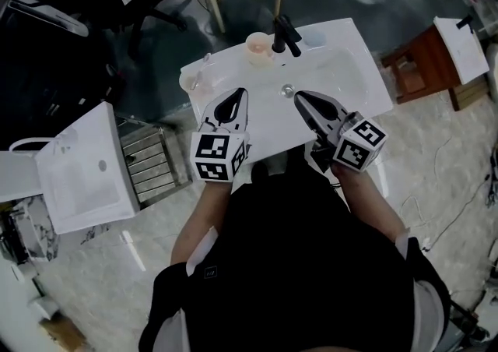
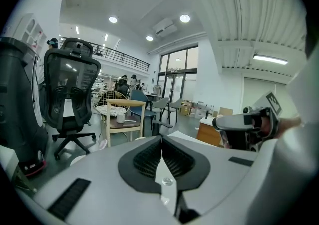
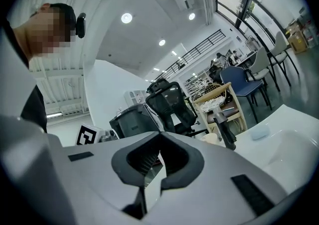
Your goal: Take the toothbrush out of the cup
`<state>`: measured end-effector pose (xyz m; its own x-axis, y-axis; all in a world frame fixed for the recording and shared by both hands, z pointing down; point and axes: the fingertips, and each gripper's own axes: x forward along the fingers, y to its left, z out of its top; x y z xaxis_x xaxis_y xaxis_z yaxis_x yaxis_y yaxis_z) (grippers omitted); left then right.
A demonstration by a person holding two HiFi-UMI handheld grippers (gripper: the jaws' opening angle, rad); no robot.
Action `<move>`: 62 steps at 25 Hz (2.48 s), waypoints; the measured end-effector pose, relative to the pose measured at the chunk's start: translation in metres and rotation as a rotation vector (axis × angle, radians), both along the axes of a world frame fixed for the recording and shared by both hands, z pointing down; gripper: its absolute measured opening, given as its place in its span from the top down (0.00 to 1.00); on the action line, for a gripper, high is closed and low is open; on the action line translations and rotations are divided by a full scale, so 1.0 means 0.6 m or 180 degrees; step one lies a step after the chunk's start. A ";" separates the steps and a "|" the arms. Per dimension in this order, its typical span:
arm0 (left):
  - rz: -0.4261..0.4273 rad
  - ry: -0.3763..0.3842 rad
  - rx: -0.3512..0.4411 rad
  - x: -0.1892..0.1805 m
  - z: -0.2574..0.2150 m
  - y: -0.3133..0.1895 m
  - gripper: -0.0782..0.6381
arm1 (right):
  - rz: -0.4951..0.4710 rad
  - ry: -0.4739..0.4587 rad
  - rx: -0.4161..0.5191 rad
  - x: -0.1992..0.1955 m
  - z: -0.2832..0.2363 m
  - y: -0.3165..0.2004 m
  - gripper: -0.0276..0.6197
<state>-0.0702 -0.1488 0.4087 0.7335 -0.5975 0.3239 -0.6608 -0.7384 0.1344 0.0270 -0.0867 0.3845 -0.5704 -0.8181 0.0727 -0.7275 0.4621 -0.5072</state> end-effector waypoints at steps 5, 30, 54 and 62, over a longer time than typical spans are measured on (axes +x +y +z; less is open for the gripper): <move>-0.0013 -0.0234 -0.0060 0.072 0.033 -0.051 0.87 | -0.0175 -0.0017 -0.0085 0.052 0.017 -0.059 0.91; 0.0019 -0.1322 -0.0048 0.222 0.211 -0.191 0.78 | -0.0188 -0.0082 -0.0501 0.216 0.102 -0.110 0.91; -0.0414 -0.0811 0.0422 0.194 0.020 -0.163 0.82 | -0.0694 -0.0238 -0.0337 0.188 0.056 -0.127 0.91; -0.0683 -0.0471 0.0521 0.136 -0.063 -0.119 0.82 | -0.1006 -0.0172 -0.0309 0.136 0.043 -0.099 0.91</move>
<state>0.0113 -0.2203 0.3711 0.5369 -0.7868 0.3044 -0.8076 -0.5837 -0.0843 0.1087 -0.1463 0.4101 -0.8000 -0.5909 0.1045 -0.5268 0.6082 -0.5938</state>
